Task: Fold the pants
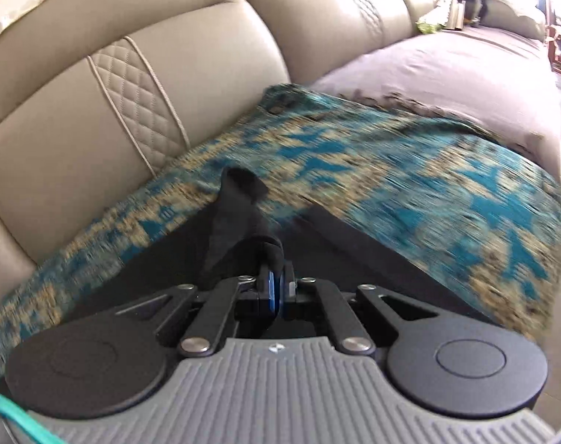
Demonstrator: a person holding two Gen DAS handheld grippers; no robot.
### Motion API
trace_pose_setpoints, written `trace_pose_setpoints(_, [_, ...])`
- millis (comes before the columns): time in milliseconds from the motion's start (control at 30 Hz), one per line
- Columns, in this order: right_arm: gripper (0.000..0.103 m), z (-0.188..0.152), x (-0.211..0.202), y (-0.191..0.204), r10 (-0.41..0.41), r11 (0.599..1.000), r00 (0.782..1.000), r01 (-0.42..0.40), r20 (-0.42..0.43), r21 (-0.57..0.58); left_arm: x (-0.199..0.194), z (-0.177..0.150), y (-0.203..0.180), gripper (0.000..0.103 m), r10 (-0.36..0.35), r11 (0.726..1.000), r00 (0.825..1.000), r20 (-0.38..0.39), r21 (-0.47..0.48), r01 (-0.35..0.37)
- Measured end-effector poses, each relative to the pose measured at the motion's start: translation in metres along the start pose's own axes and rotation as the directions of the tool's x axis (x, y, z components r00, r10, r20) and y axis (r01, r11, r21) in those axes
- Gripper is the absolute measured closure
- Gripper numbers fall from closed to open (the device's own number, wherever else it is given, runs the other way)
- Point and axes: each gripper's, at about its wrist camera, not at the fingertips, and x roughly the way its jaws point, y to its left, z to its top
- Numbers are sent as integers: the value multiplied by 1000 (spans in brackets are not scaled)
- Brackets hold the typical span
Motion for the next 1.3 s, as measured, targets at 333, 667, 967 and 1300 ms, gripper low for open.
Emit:
trace_pose_setpoints(333, [98, -44, -25, -54, -46, 995, 997, 51, -61, 84, -2, -11, 4, 95, 63, 990, 998, -20, 131, -60])
trace_pose_setpoints(667, [97, -44, -39, -66, -23, 990, 999, 28, -42, 141, -3, -20, 9, 95, 92, 982, 995, -34, 171, -85])
trace_pose_setpoints(967, [96, -47, -39, -86, -39, 985, 997, 50, -72, 163, -6, -26, 10, 95, 112, 975, 993, -41, 199, -101])
trace_pose_setpoints(1300, [93, -50, -42, -112, -57, 973, 996, 69, -62, 219, -5, -27, 11, 91, 122, 966, 992, -45, 234, -108])
